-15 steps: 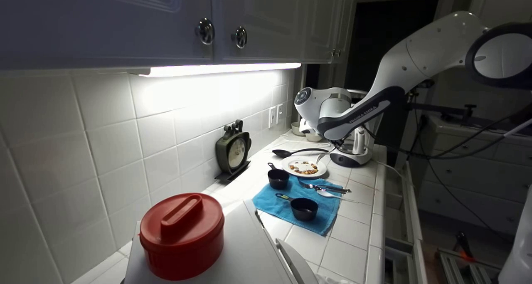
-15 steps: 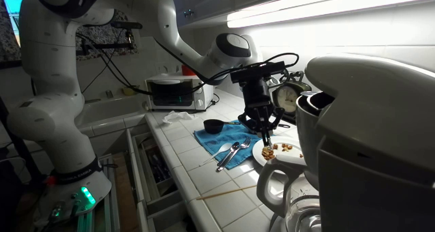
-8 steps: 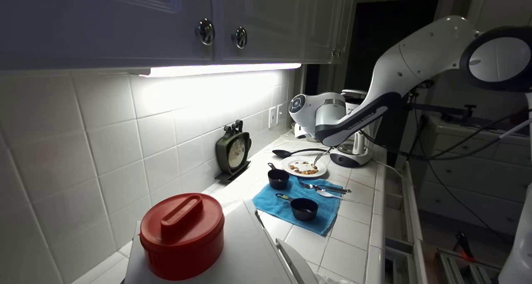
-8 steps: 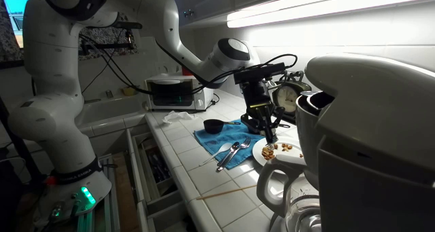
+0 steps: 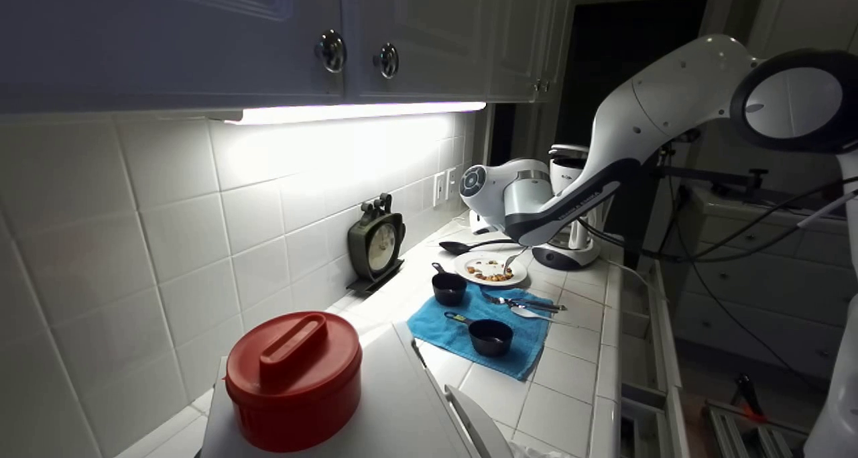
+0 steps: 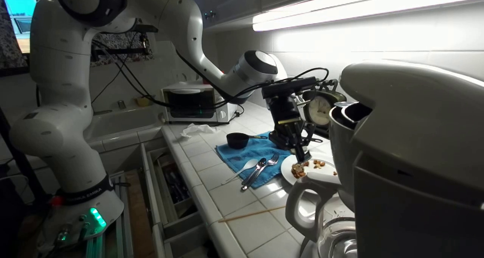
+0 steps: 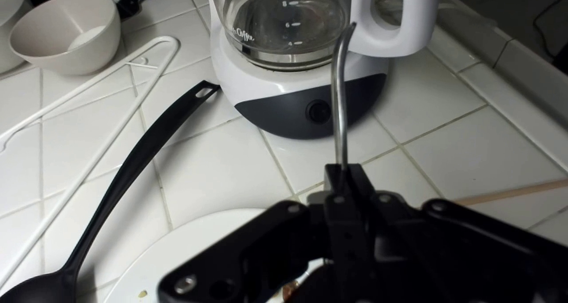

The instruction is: Use on of the forks to stir the contents on the white plate

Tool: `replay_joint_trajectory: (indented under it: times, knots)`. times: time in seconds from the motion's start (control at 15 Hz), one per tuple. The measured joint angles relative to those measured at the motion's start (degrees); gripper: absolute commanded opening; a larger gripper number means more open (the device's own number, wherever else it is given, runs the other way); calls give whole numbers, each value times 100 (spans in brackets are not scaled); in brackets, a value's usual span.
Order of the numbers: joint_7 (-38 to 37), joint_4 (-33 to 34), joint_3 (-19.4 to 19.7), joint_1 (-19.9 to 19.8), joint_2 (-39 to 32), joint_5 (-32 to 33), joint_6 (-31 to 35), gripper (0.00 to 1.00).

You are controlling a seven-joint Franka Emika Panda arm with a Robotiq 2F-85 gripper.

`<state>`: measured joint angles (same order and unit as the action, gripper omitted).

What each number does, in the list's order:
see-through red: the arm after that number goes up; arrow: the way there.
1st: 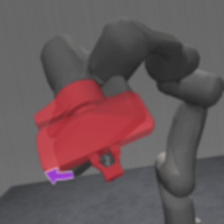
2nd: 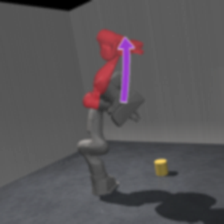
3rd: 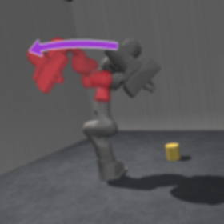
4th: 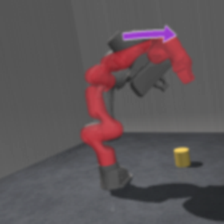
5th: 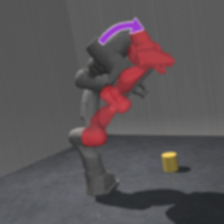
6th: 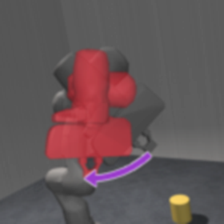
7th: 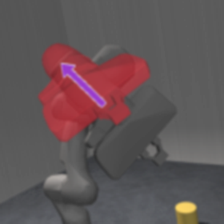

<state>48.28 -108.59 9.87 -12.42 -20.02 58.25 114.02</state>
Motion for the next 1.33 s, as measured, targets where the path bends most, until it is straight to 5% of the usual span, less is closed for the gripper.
replay_joint_trajectory:
  times: [1.33]
  knots:
    - [-15, 311, -76, 3, -99, 117, 33, 4]
